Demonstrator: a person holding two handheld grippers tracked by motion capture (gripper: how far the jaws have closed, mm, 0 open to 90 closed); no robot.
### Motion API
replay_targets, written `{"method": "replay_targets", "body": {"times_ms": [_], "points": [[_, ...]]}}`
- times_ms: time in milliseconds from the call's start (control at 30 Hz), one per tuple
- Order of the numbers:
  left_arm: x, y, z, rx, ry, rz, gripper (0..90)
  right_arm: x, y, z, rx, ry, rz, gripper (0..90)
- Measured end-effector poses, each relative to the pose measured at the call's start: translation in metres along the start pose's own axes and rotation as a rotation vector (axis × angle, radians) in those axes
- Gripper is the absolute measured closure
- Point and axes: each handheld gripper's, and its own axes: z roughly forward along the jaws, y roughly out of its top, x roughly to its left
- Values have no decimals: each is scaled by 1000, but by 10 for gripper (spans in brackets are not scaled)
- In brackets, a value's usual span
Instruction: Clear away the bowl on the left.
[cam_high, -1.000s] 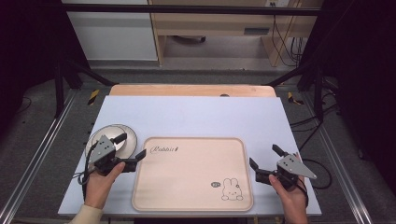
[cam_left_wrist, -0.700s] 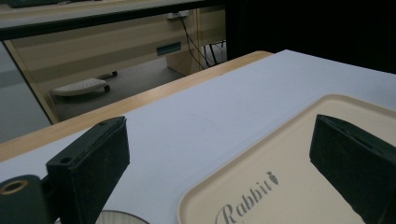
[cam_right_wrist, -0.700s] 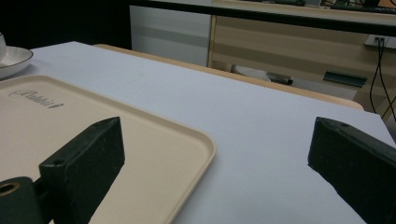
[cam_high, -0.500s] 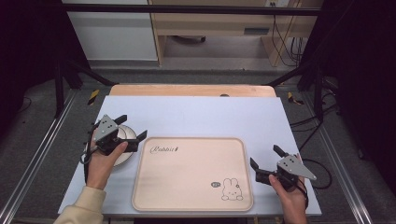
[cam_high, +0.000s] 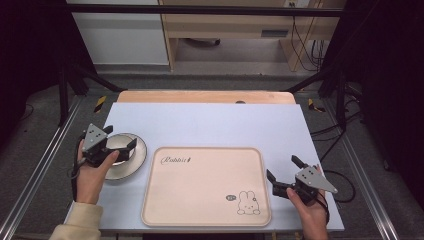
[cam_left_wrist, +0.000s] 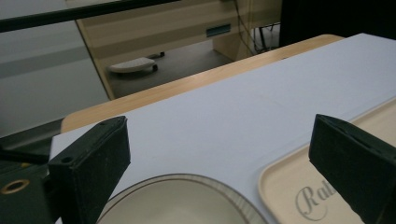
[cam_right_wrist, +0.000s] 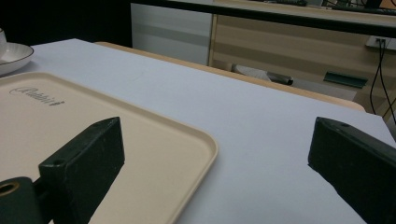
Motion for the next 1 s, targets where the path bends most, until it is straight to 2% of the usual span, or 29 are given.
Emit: {"method": "replay_targets", "body": {"times_ms": [33, 133, 200, 333, 367, 400, 433, 467, 500, 600, 700, 800, 933, 1000], "points": [[2, -1, -1, 18, 17, 24, 51, 0, 0, 0, -3, 1, 0, 38], [6, -3, -1, 37, 42, 38, 52, -1, 1, -2, -10, -9, 5, 38], [12, -6, 0, 55, 44, 5, 54, -3, 0, -5, -13, -18, 17, 38], [15, -9, -1, 69, 51, -8, 57, -4, 1, -6, -17, -30, 10, 40], [18, -9, -3, 82, 75, -15, 60, -4, 1, -6, -16, -31, 12, 40], [18, -9, -3, 82, 75, -15, 65, -4, 1, -6, -16, -31, 12, 40], [21, -10, -6, 97, 133, -29, 79, -3, 1, -5, -12, -26, 6, 39], [21, -10, -6, 97, 133, -29, 87, -3, 1, -5, -12, -26, 6, 39], [25, -10, -7, 101, 148, -42, 87, -2, 0, -5, -8, -25, 6, 39], [34, -12, -11, 108, 155, -98, 107, -1, -1, -3, 4, -21, 9, 38], [45, -20, -12, 154, 163, -148, 157, 1, -2, -1, 11, -15, 5, 38], [49, -26, -13, 182, 169, -188, 215, 2, -1, 0, 14, -12, 5, 38], [52, -34, -10, 234, 158, -219, 295, 2, -2, 1, 16, -10, -3, 38], [53, -36, -9, 238, 156, -231, 311, 2, -2, 1, 16, -11, -3, 38]]}}
